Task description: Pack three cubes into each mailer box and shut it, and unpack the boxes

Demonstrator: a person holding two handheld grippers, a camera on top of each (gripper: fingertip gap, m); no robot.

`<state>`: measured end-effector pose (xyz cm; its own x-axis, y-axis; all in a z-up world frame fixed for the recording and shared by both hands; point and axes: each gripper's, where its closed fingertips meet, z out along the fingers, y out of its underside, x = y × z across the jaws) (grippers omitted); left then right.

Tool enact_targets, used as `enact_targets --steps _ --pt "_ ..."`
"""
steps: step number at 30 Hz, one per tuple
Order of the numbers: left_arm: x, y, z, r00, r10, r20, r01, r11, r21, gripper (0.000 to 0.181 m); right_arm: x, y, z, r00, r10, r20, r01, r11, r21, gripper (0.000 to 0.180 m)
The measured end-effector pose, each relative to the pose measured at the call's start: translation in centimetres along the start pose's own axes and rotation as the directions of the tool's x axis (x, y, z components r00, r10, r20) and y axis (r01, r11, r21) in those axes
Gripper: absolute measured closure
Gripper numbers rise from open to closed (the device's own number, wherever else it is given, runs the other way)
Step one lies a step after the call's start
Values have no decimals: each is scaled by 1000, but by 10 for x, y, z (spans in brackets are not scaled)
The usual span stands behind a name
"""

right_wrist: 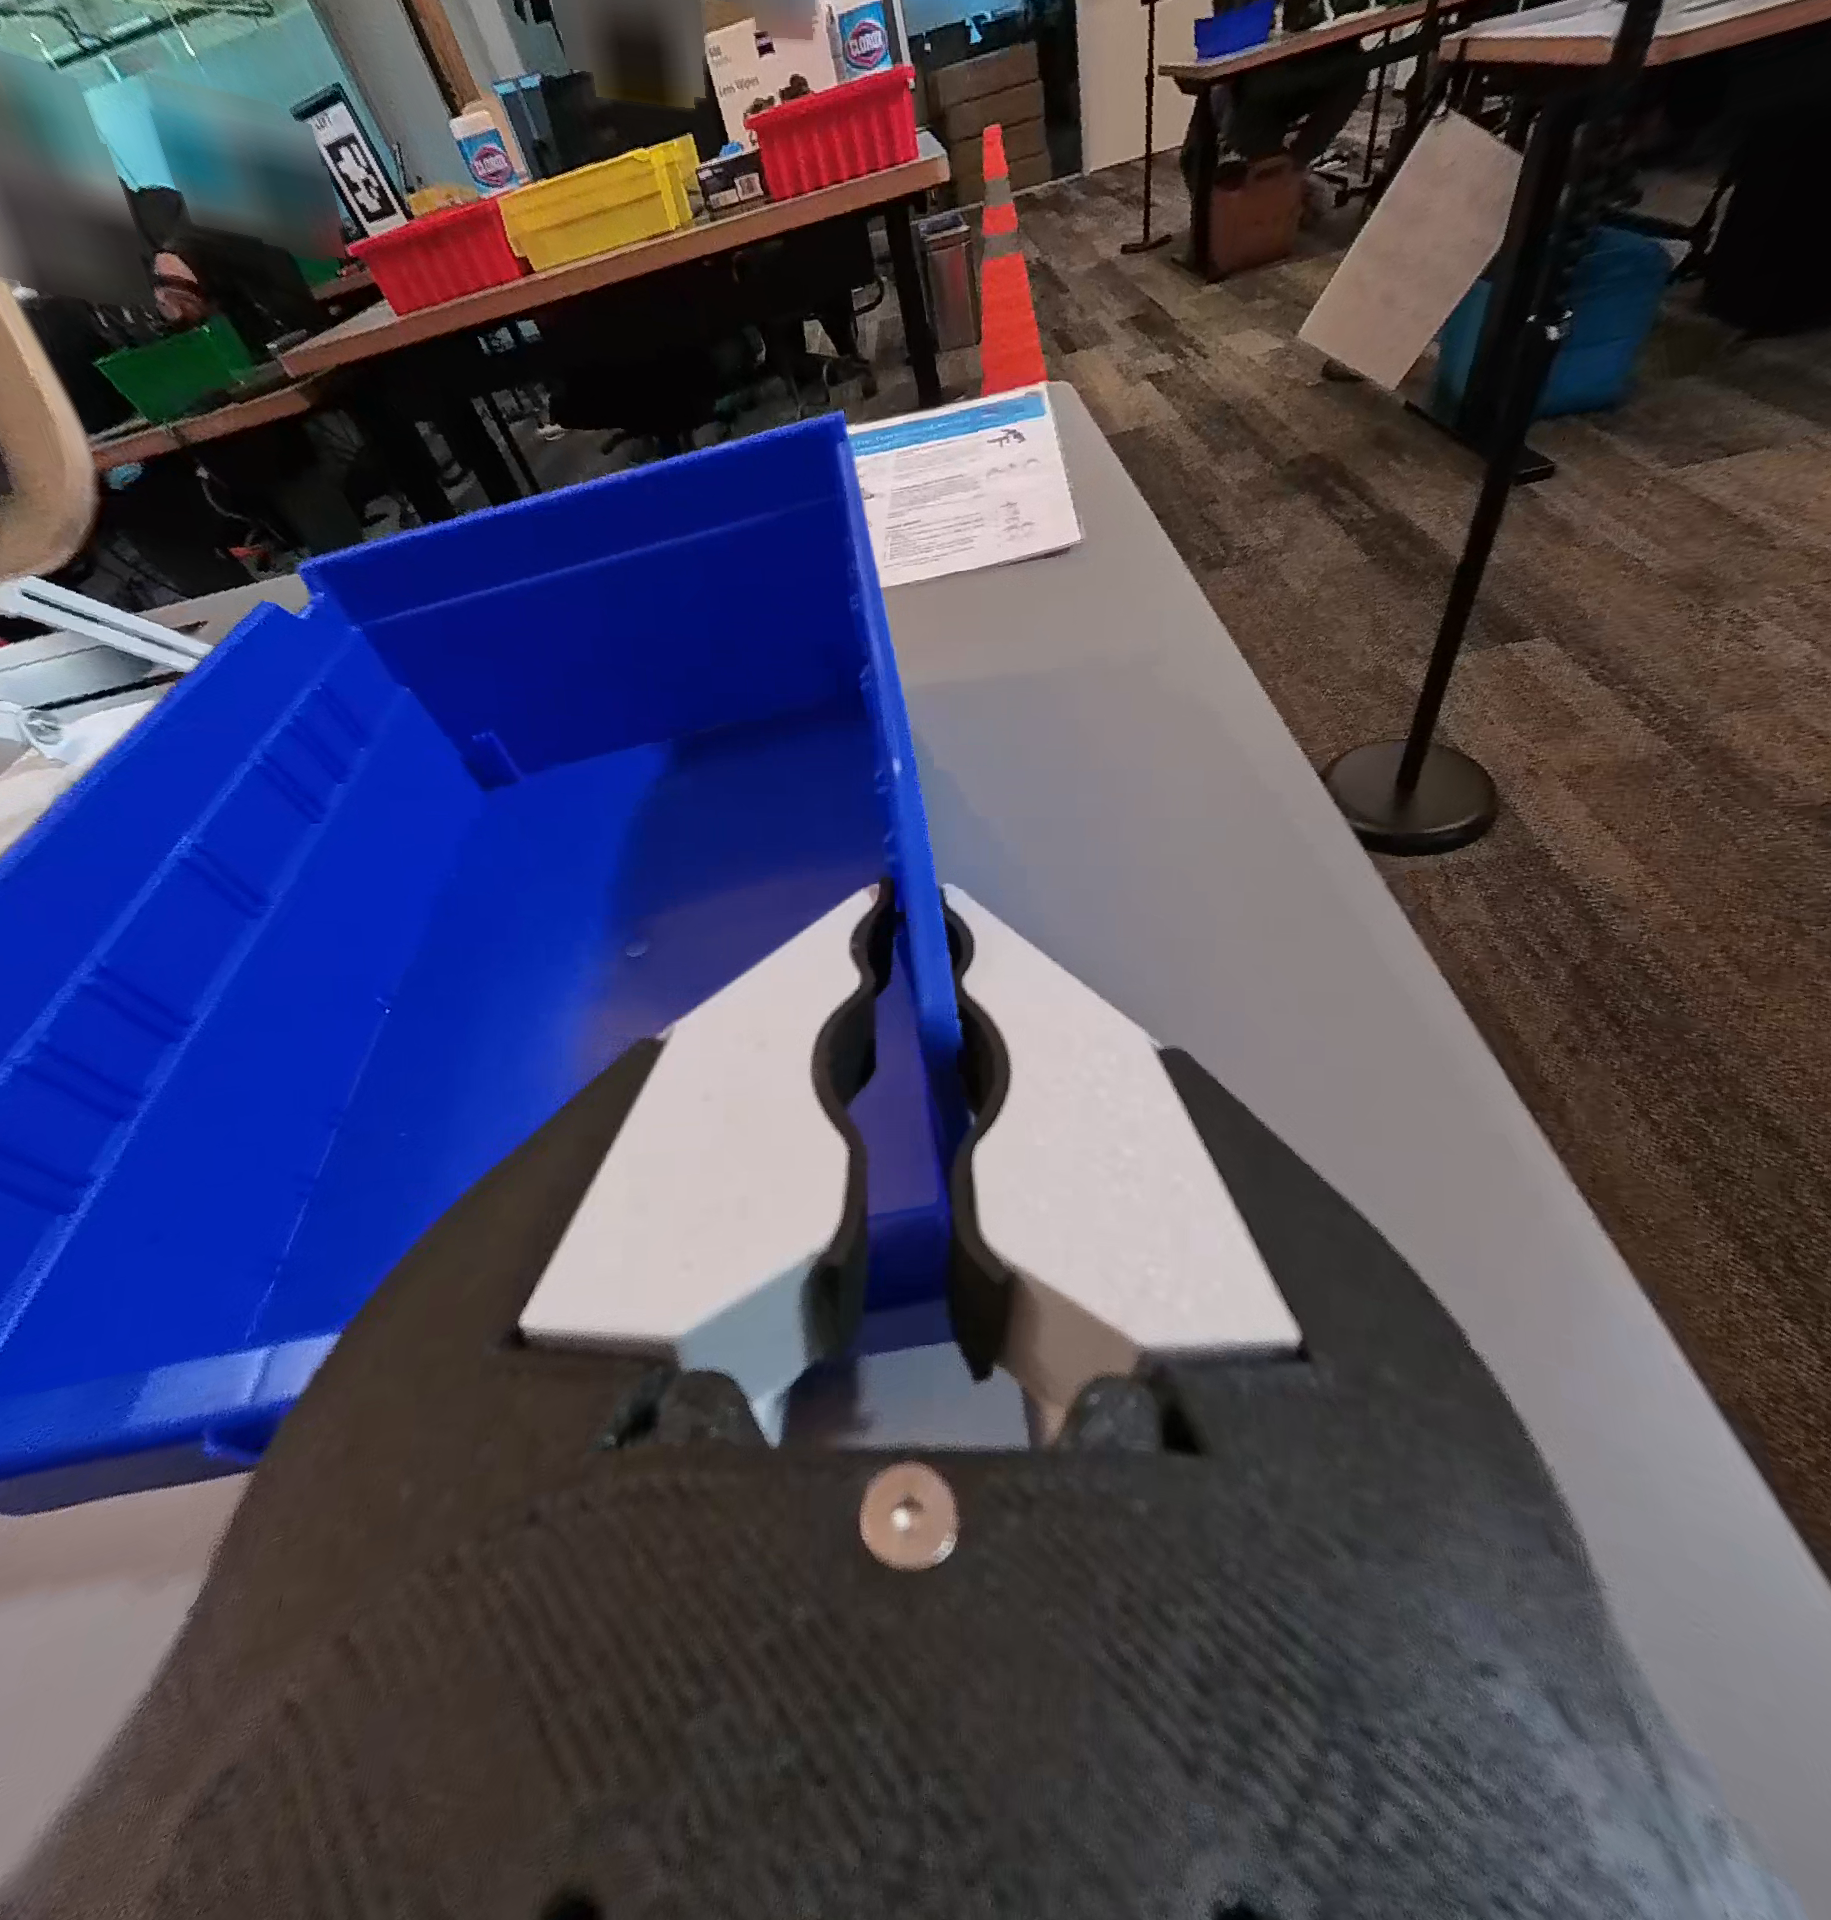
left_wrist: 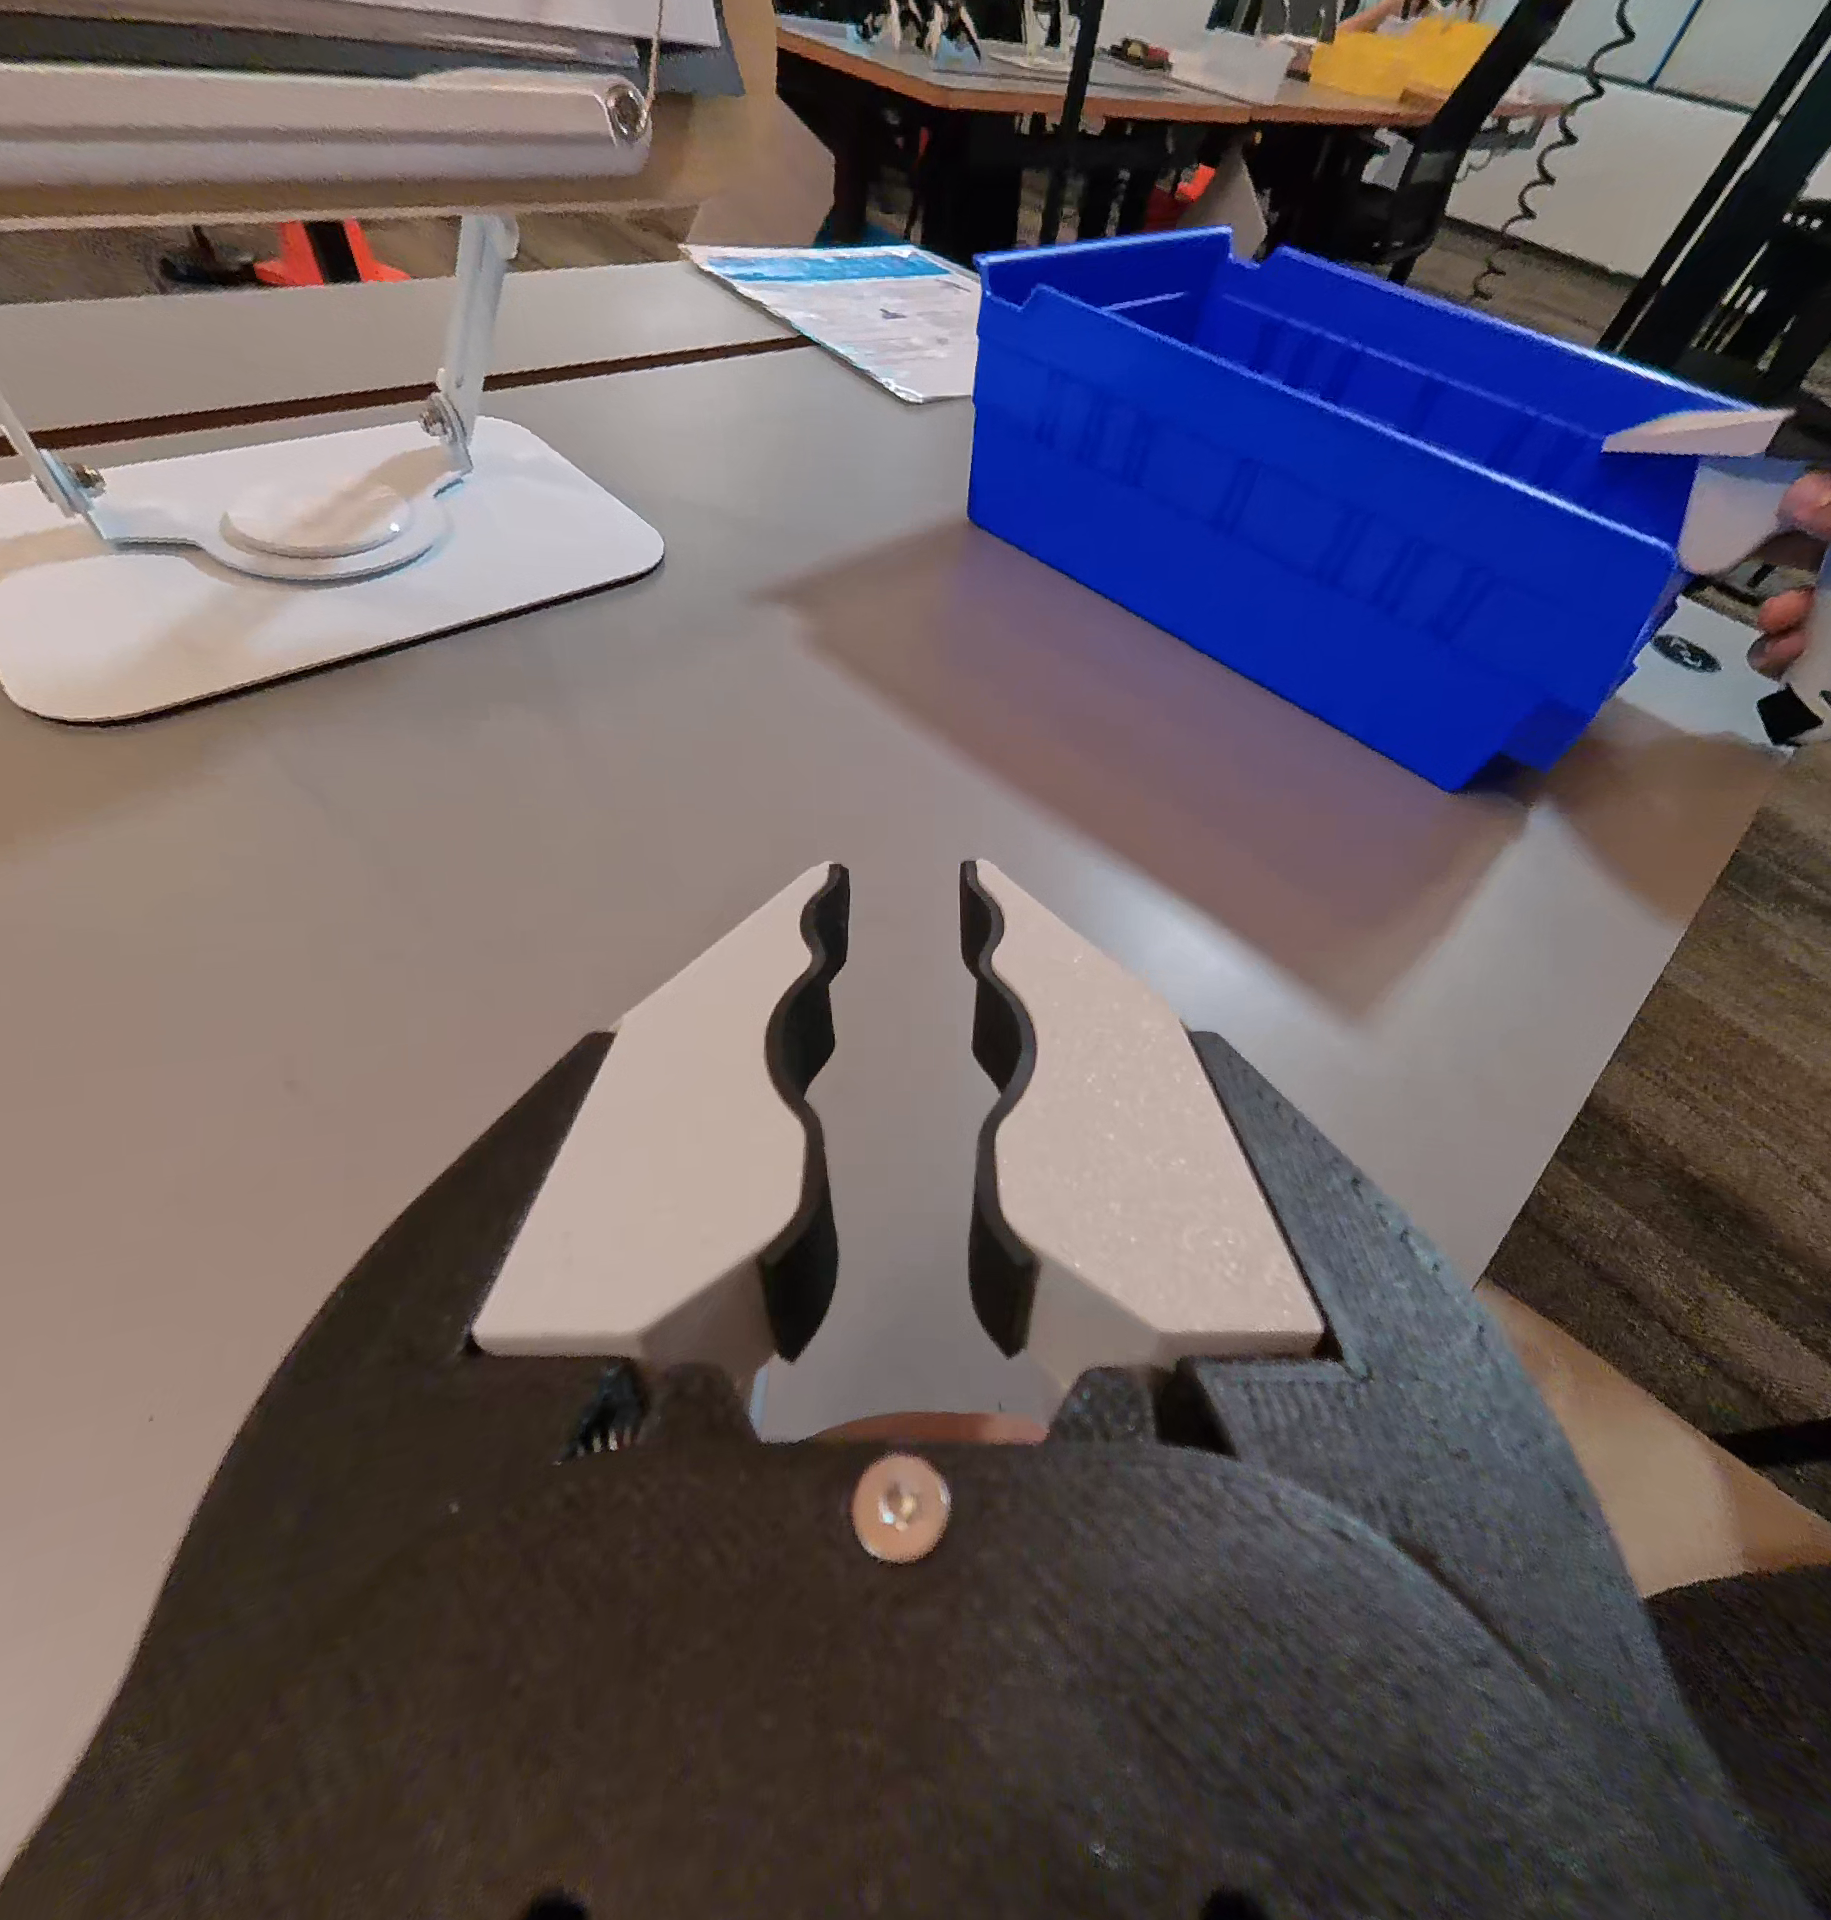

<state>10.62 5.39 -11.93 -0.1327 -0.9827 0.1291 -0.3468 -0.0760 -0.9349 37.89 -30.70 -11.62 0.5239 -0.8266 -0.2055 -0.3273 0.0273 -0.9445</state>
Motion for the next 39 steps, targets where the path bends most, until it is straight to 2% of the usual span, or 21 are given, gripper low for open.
enact_targets --steps 17,20,24,29,34,39 --pt "4 6 -3 1000 25 12 -24 999 -21 160 0 -3 10 999 -2 -53 3 1000 17 171" --pt "8 9 -3 999 40 14 -40 999 -33 158 9 -1 7 992 1 -125 -1 1000 0 152" --pt "11 8 -3 997 69 22 -68 997 -30 157 9 -4 5 993 17 -117 -16 1000 7 149" --pt "14 7 -1 998 61 11 -61 998 -25 158 10 -3 1 994 41 -99 -40 999 9 151" --pt "15 0 -5 997 70 17 -70 997 12 160 5 -3 0 996 50 -76 -49 999 15 165" --pt "17 4 -2 997 80 8 -80 997 -6 160 5 -3 -4 994 17 -109 -19 1000 -22 170"
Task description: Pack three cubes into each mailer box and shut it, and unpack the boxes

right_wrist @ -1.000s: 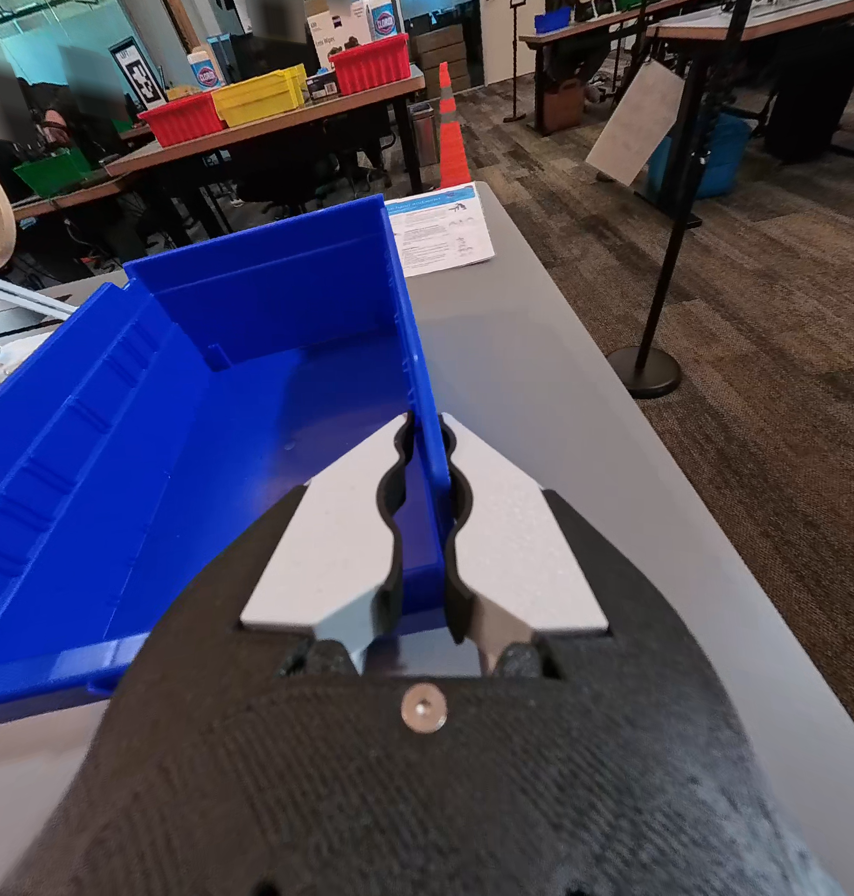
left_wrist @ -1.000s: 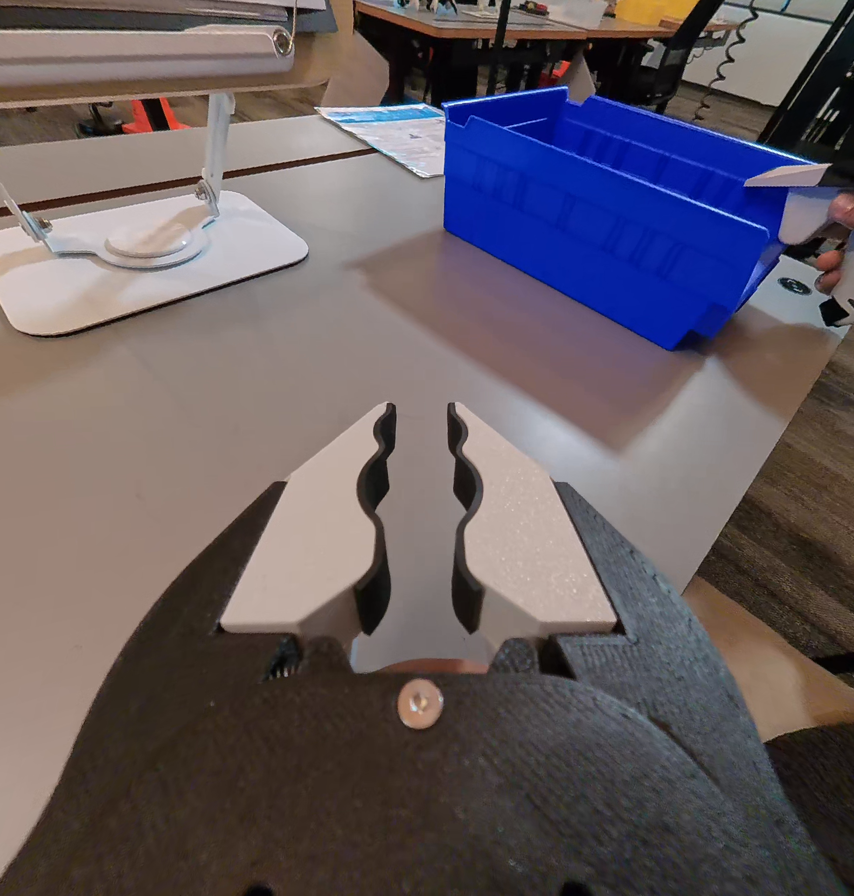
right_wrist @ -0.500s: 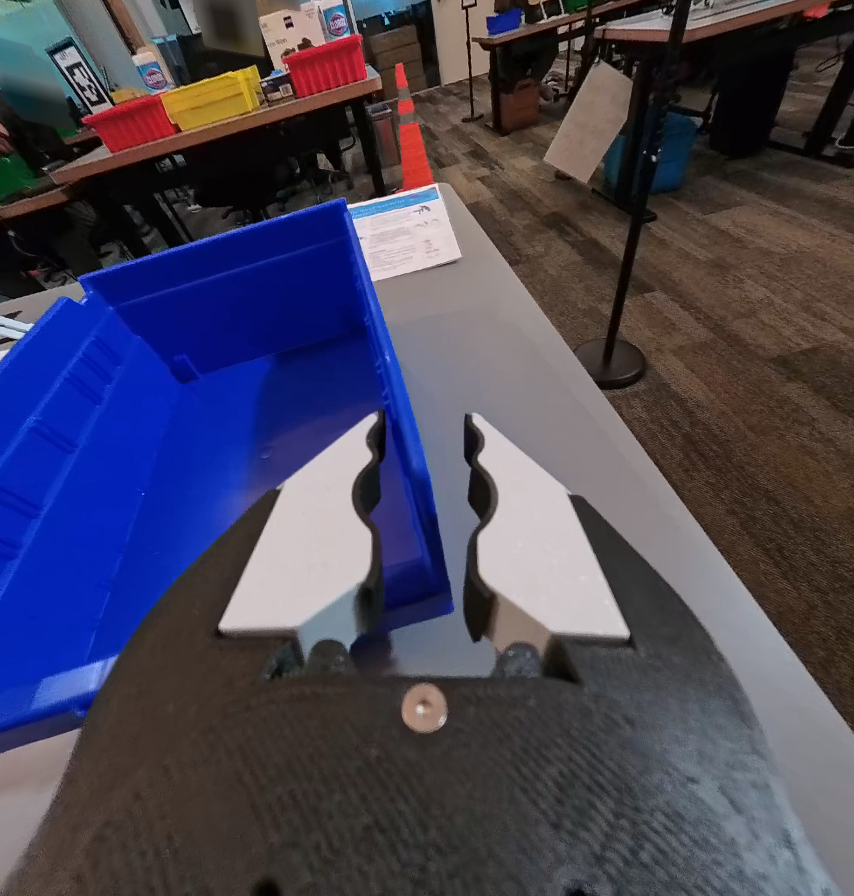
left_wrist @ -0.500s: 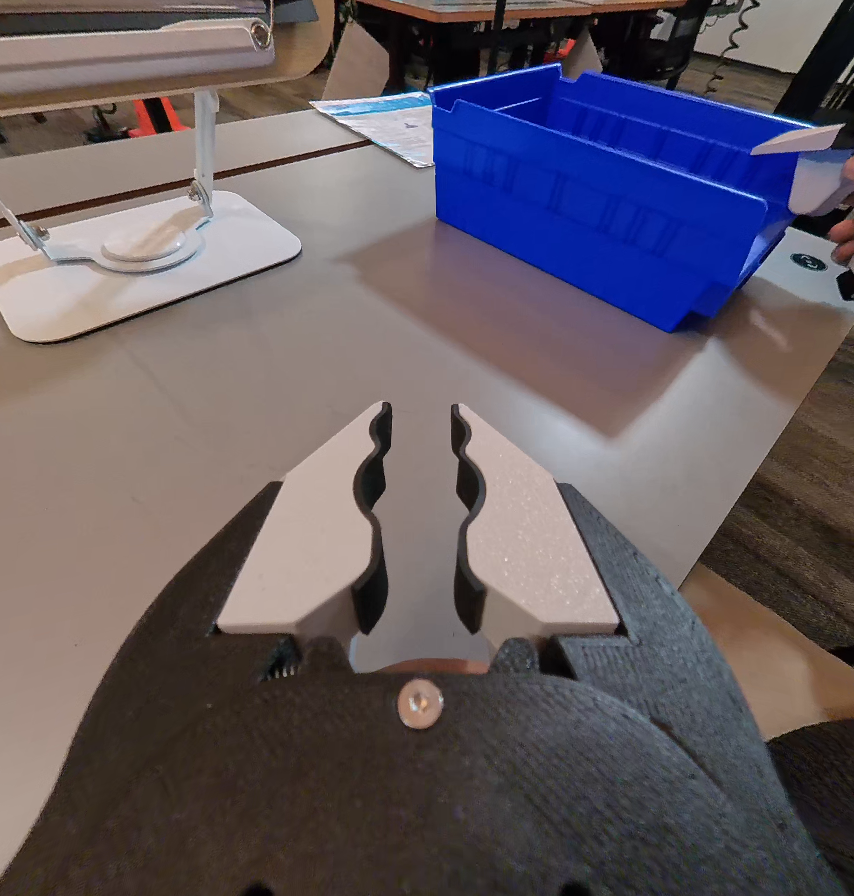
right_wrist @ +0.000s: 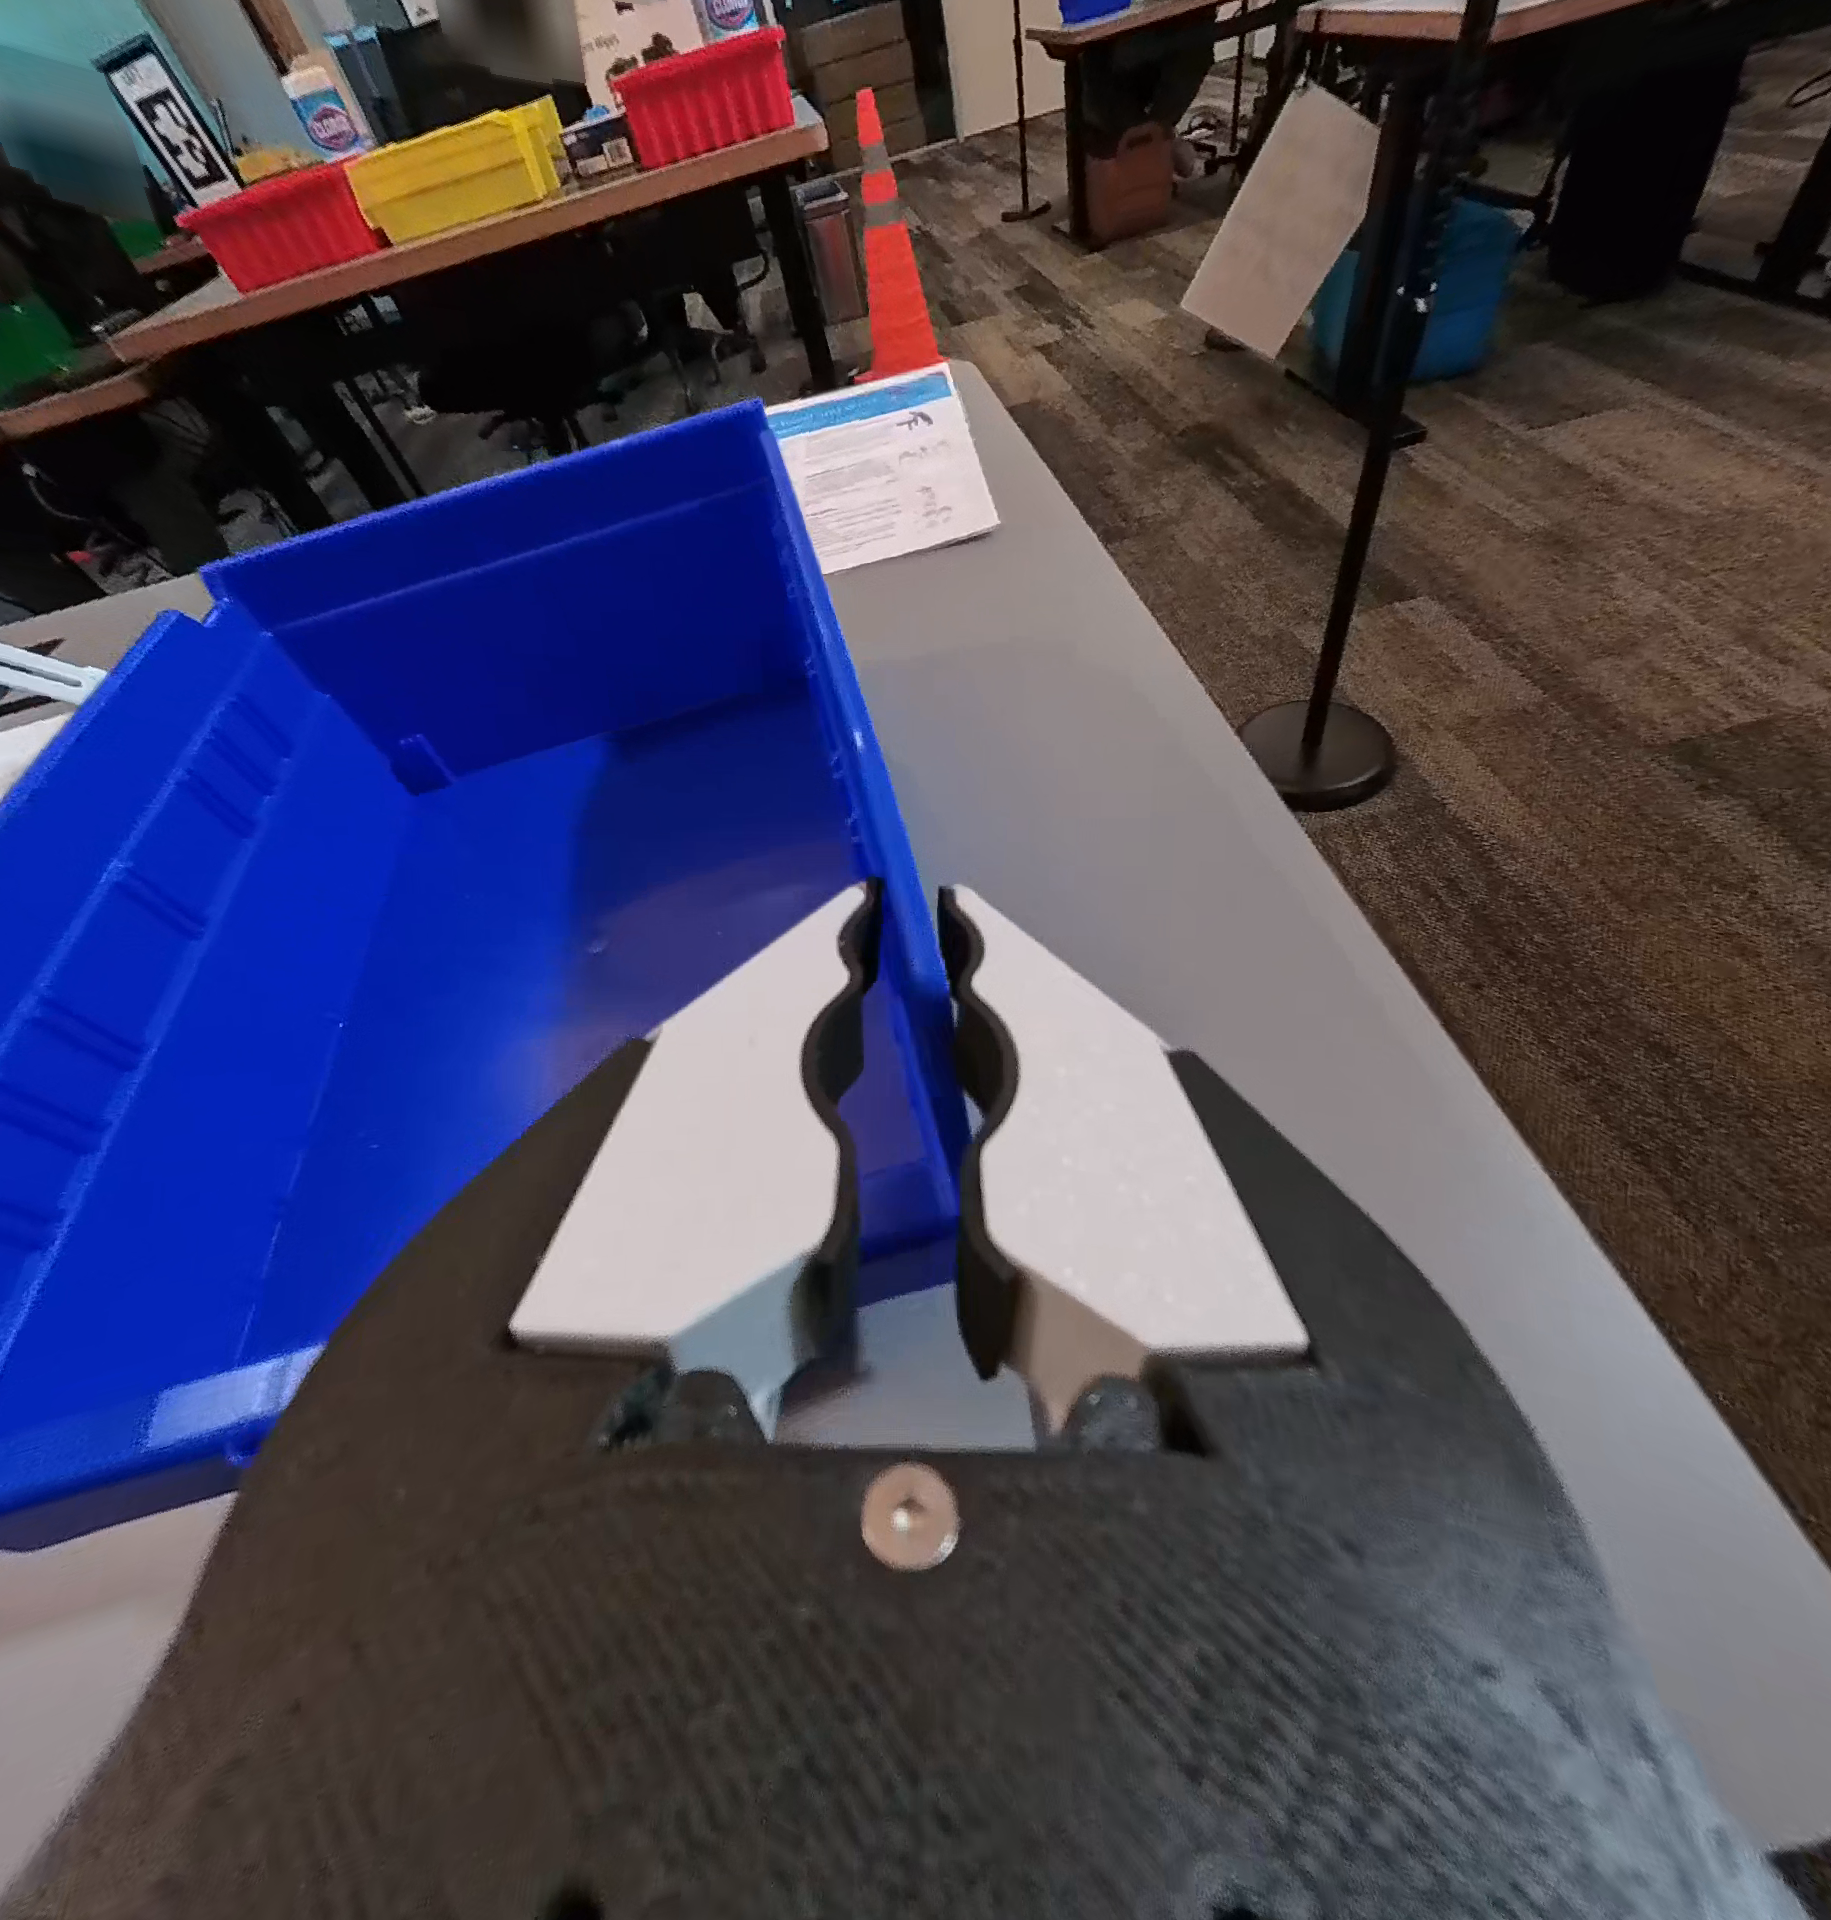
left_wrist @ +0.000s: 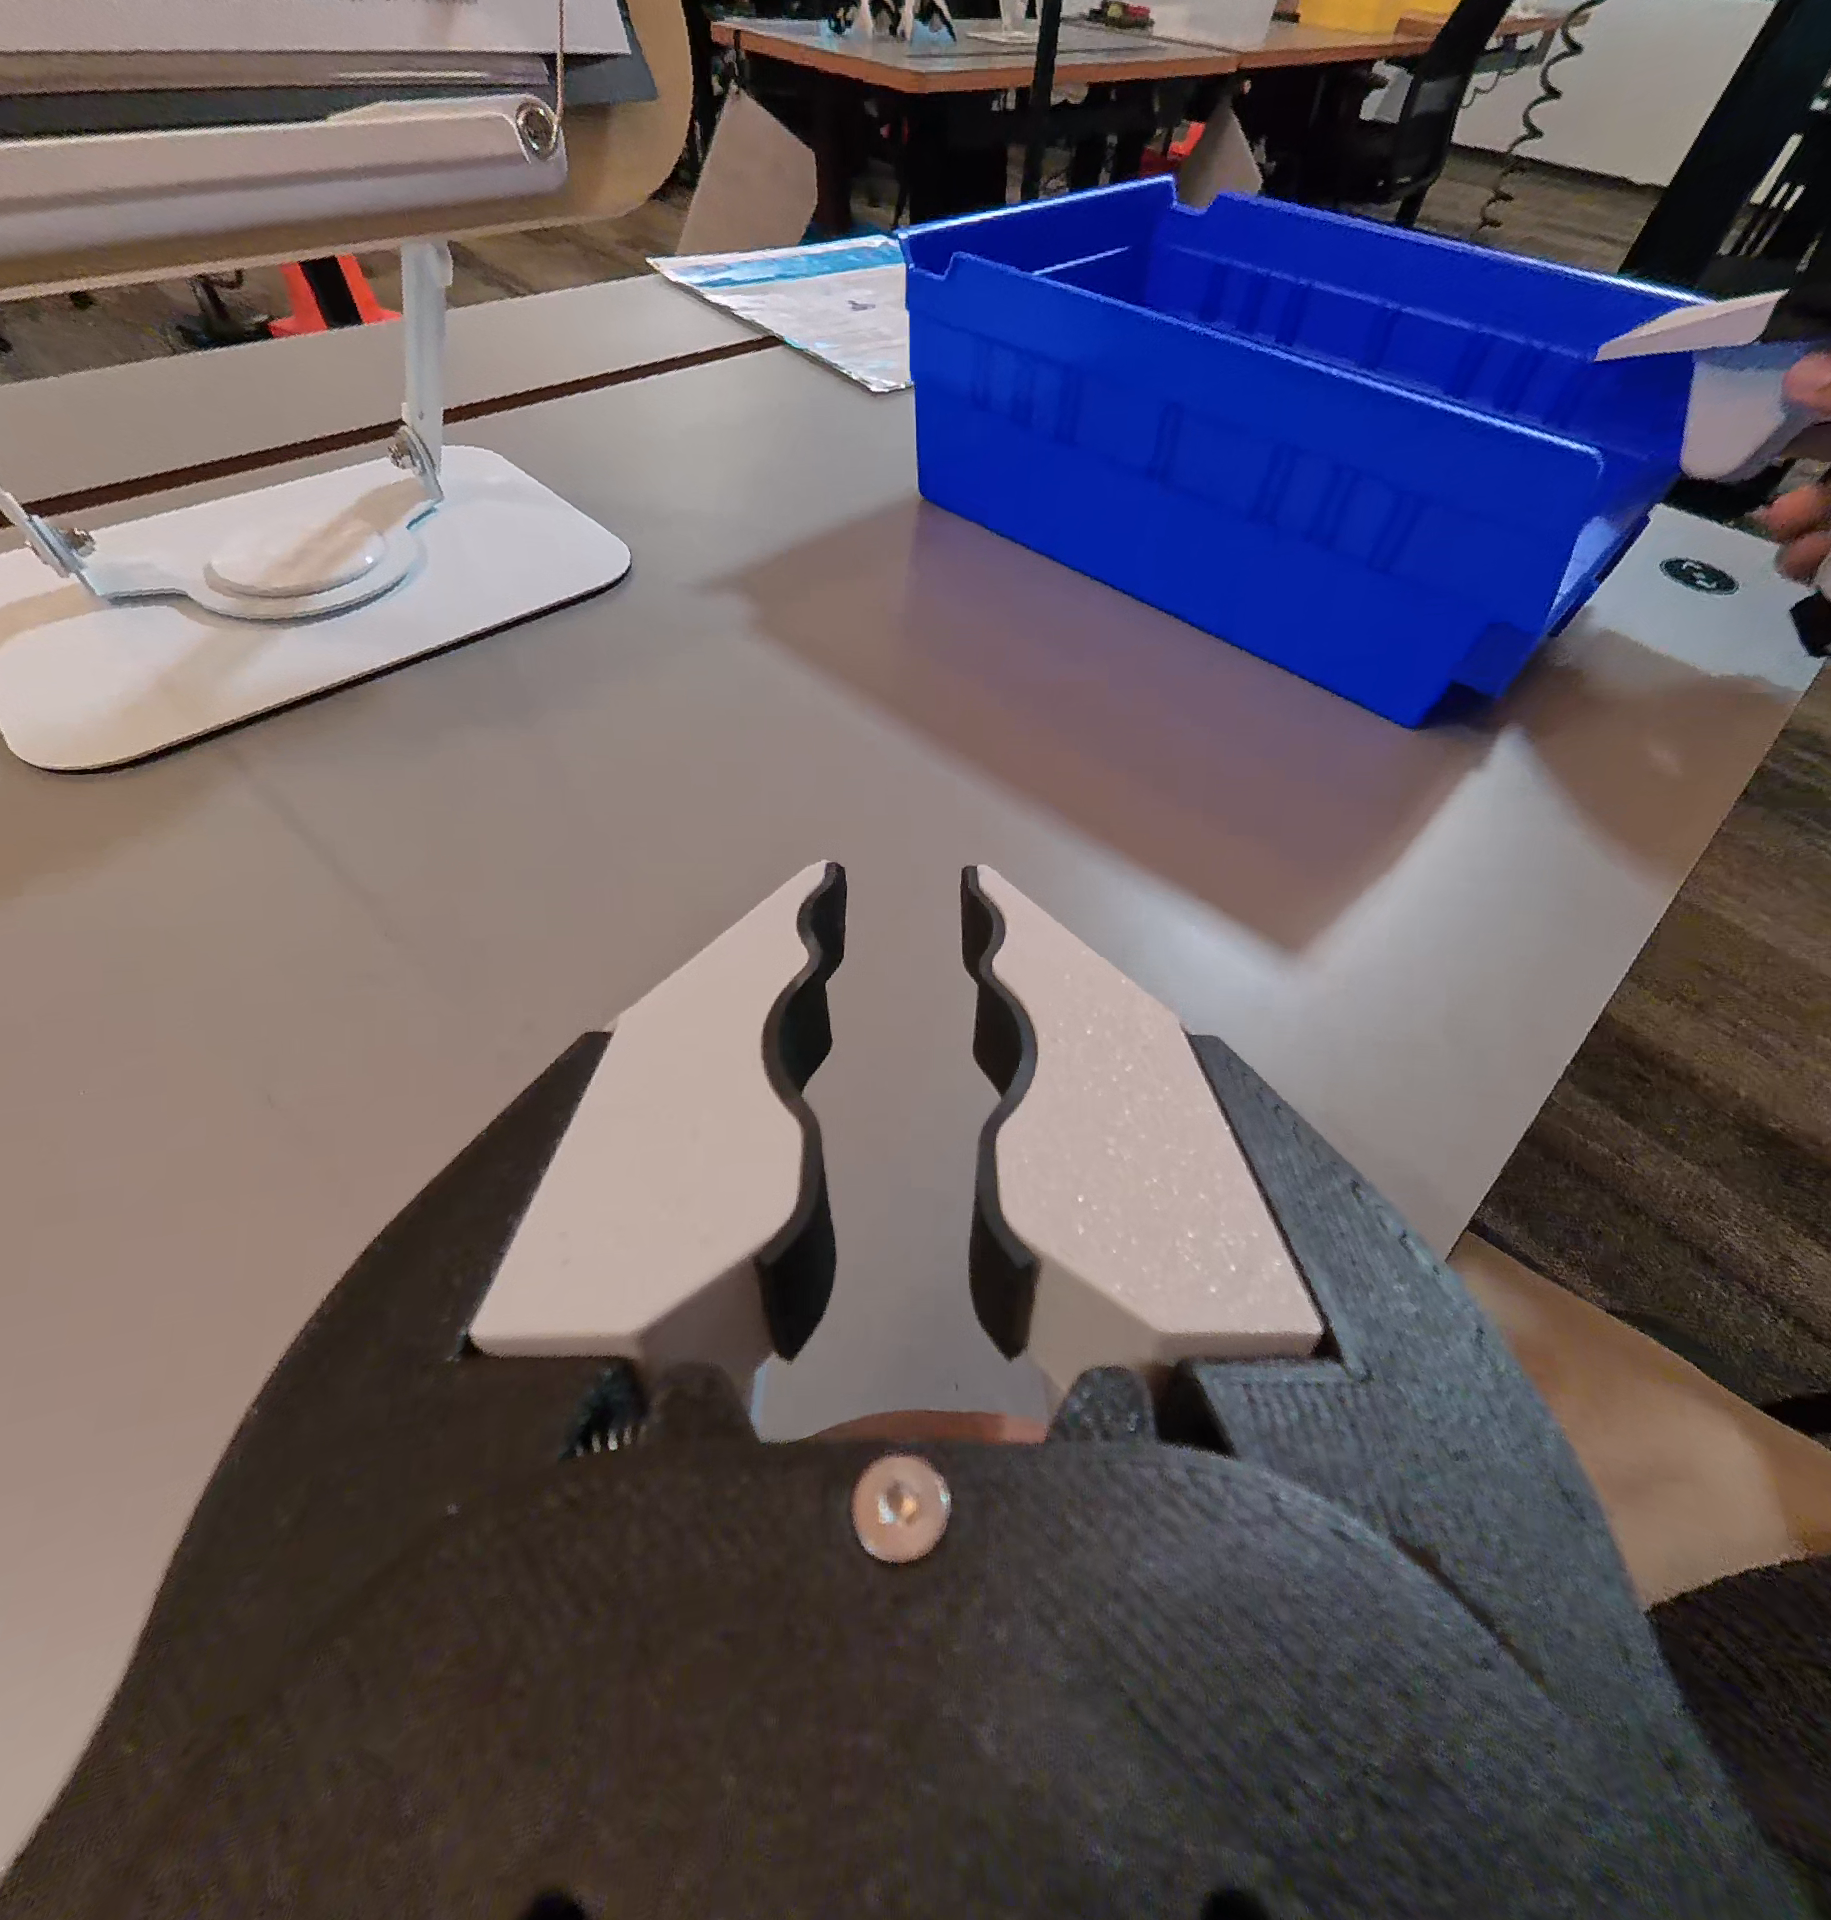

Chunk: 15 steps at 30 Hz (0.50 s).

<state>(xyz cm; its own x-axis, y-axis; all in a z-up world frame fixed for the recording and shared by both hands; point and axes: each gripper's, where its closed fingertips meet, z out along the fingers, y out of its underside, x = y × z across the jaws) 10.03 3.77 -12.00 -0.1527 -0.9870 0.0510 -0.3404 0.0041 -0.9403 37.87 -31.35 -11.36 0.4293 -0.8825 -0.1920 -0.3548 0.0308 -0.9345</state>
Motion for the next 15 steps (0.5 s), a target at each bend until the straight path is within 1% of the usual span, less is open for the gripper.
enact_targets --steps 5,15 --pt "-1 -1 -2 1000 27 12 -27 1000 2 160 0 2 -8 994 91 58 -90 996 -21 175" --pt "-3 1 1 1000 2 0 -2 1000 -7 160 1 3 -10 995 54 80 -52 998 -21 177"
